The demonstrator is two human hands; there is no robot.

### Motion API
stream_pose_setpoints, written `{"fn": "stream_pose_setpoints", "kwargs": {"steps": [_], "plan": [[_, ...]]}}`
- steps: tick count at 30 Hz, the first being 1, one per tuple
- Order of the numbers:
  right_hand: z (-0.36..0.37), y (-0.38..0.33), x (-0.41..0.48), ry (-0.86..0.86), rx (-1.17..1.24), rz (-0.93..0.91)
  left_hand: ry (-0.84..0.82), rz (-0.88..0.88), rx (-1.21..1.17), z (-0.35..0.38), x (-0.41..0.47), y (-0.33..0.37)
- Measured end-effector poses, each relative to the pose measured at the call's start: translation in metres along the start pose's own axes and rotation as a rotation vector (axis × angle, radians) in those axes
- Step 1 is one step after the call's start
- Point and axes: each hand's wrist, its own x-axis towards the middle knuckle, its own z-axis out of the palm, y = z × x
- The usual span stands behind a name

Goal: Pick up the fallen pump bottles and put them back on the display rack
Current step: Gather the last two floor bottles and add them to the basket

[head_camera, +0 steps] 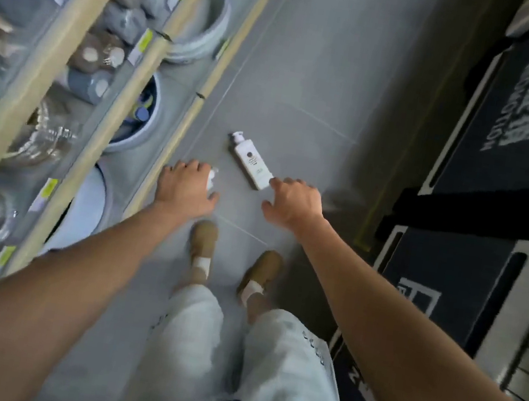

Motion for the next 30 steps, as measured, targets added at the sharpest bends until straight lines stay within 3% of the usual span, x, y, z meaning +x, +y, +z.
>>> {"fn": "stream_pose_setpoints", "kwargs": {"steps": [5,12,21,26,30], "plan": [[0.045,-0.005,0.088,-0.054,-0.013,-0.044,-0.097,-0.067,-0.002,0.065,0.069,-0.026],[0.155,-0.005,0.248,-0.094,0.021,0.039,-0.154,-0.141,-0.125,0.215,0.198,-0.054],[0.317,0.008,0.435,0.008,0.060,0.127,-0.176,-0.276,-0.206,0.408,0.324,-0.093],[0.374,0.007,0.500,0.170,0.039,0.174,-0.191,-0.384,-0.322,0.473,0.350,-0.105],[0.390,0.010,0.536,0.173,0.029,0.229,-0.100,-0.369,-0.310,0.496,0.354,-0.109]]}}
